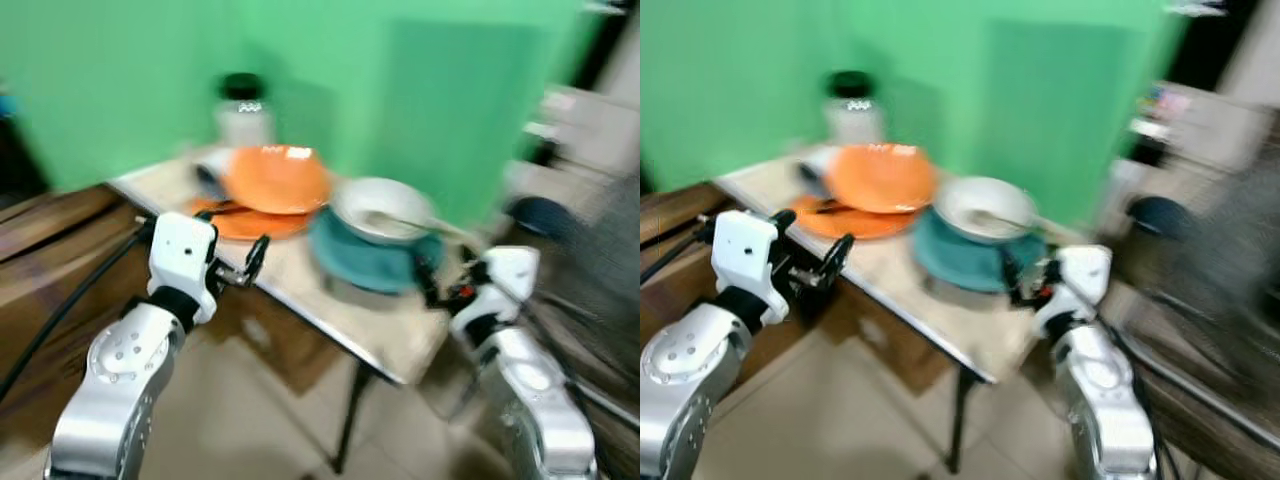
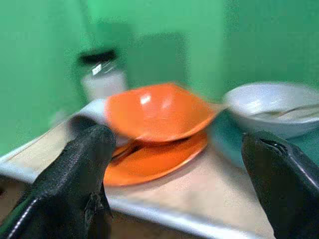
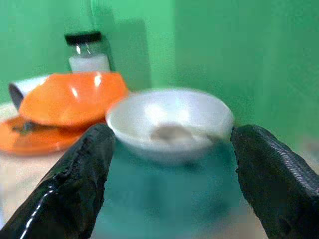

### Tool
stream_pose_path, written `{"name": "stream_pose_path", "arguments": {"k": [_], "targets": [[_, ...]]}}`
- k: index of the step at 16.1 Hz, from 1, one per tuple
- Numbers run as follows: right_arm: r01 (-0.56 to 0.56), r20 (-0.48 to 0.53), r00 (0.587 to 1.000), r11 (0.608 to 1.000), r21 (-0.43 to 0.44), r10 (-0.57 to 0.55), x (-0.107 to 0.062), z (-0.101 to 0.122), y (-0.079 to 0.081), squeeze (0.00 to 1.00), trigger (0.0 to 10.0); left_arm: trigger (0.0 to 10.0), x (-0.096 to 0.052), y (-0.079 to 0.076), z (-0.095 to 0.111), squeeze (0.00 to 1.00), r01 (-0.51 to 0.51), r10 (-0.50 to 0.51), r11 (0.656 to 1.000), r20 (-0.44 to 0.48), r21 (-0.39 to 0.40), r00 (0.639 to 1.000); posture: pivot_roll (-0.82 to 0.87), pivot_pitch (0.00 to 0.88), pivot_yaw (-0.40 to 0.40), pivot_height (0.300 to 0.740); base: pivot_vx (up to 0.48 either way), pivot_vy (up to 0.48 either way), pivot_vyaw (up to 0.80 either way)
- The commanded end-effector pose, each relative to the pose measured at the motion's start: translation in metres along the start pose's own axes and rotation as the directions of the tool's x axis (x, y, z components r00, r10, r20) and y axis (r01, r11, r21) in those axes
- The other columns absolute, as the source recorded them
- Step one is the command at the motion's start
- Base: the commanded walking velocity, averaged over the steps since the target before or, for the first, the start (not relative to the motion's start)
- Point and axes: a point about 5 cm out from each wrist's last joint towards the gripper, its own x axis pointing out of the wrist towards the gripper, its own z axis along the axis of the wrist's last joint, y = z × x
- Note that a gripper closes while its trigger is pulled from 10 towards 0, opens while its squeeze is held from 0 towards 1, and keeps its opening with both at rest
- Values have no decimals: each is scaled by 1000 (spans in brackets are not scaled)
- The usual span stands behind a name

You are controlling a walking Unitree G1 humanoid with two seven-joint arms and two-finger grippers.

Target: Setting the table

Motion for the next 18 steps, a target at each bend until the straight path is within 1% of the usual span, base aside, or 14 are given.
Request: {"name": "stream_pose_path", "arguments": {"k": [1, 5, 6, 7, 8, 9, 10, 11, 12, 14, 15, 16, 17, 18], "targets": [[19, 50, 999, 1000, -15, -18, 2, 11, -3, 0, 10000, 10000, 3, -2, 1, 0, 28, -28, 1000, 2, -3, 1000, 159, 0, -38, 740, 319, 0, 0], [56, 61, 997, 998, -20, -55, 18, 25, -18, 0, 10000, 10000, 7, -5, 3, 0, 84, -84, 996, 11, -3, 996, 159, 0, -52, 740, 230, 0, 0], [90, 66, 994, 996, 7, -91, 24, 28, -25, 408, 10000, 10000, 6, -8, 4, 0, 130, -130, 992, 12, -4, 991, 160, 0, -58, 740, 0, 0, 0], [103, 76, 992, 995, 17, -104, 26, 31, -29, 408, 10000, 10000, 5, -9, 4, 0, 153, -153, 988, 11, -1, 988, 161, 0, -60, 740, 0, 0, 0], [113, 76, 990, 993, 33, -116, 30, 34, -35, 1000, 10000, 10000, 4, -11, 4, 0, 198, -198, 980, 10, 6, 980, 161, 0, -65, 740, 0, 0, 0], [96, 66, 993, 995, 24, -98, 35, 36, -41, 1000, 10000, 10000, 4, -13, 4, 0, 249, -249, 969, 12, 9, 968, 161, 0, -70, 740, 0, 0, 0], [43, 7, 999, 999, -12, -43, 42, 36, -50, 1000, 10000, 10000, 4, -17, 5, 0, 310, -311, 951, 16, 9, 950, 155, 0, -74, 740, 0, 0, 0], [43, 7, 999, 999, -12, -43, 42, 36, -50, 1000, 10000, 10000, 4, -17, 5, 0, 310, -311, 951, 16, 9, 950, 155, 0, -74, 740, 0, 0, 0], [-37, -27, 999, 999, 18, 37, 49, 40, -60, 1000, 10000, 10000, 3, -22, 5, 0, 401, -401, 916, 17, -19, 916, 149, 0, -78, 740, 0, 0, 0], [-91, -64, 994, 996, 13, 91, 54, 42, -71, 1000, 10000, 10000, 0, -28, 4, 0, 501, -502, 864, -1, -51, 865, 143, 0, -86, 740, 0, 0, 0], [-127, -107, 986, 992, -13, 125, 56, 40, -76, 1000, 10000, 10000, -4, -30, 1, 0, 546, -548, 835, -19, -61, 836, 142, 0, -88, 740, 0, 0, 0], [-165, -135, 978, 986, -32, 159, 57, 39, -78, 1000, 10000, 10000, -5, -30, -1, 0, 566, -569, 822, -32, -65, 822, 138, 0, -88, 740, 0, 0, 0], [-267, -200, 948, 961, -69, 249, 59, 40, -77, 1000, 10000, 10000, -8, -30, -4, 0, 578, -581, 814, -47, -62, 812, 134, 0, -88, 740, 0, 0, 0], [-315, -233, 930, 944, -99, 286, 60, 41, -77, 1000, 10000, 10000, -8, -30, -4, 0, 577, -580, 814, -47, -64, 813, 133, 0, -90, 740, 0, 0, 0]]}}
